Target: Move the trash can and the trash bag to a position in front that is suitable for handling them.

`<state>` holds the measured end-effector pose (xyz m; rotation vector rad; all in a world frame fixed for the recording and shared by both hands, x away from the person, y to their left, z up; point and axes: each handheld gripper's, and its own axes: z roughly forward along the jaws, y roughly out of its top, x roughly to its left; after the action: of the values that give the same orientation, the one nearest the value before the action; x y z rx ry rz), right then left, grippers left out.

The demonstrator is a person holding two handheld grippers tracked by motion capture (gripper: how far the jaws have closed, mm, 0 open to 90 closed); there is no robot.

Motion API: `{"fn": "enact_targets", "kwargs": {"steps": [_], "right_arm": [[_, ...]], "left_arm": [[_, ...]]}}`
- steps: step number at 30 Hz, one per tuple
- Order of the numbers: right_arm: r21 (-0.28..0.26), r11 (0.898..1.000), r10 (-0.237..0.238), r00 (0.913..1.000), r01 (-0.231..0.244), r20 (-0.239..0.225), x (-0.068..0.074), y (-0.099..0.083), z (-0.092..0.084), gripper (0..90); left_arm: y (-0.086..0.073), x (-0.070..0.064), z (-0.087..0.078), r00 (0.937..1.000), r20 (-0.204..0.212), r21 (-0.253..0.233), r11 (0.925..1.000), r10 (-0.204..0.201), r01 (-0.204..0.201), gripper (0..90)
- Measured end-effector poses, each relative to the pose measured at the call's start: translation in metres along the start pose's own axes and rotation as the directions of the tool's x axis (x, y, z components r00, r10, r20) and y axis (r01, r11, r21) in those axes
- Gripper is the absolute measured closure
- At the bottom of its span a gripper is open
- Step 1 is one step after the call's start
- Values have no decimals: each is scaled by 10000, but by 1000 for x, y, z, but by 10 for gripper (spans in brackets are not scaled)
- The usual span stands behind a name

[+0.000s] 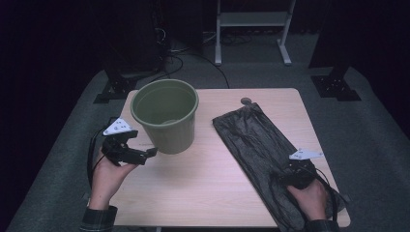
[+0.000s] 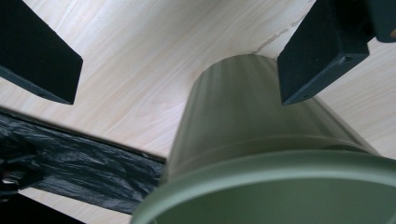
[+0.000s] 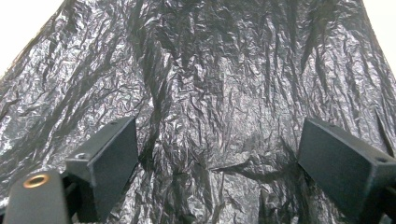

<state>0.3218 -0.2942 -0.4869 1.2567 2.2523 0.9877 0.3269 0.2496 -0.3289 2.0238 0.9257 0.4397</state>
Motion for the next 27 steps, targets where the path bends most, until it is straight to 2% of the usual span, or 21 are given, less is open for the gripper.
{"fn": "enact_targets", "kwargs": {"steps": [9,13,20,27], "right_arm": [[-3,10000,-1,10000,1,-2,0,0,0,113],[-4,10000,-3,10000,3,-1,0,0,0,113],[2,10000,-4,10000,4,0,0,0,0,113],[-1,10000,-5,10000,5,-3,0,0,0,112]], "left_arm": [[25,9,-7,9996,-279,105,9999,6,-3,0],[38,14,-11,9994,-347,-25,10000,53,-54,0],[55,29,-7,9991,-430,-48,10000,14,-16,0],[63,42,-1,9980,-619,-57,9999,-100,97,0]]}}
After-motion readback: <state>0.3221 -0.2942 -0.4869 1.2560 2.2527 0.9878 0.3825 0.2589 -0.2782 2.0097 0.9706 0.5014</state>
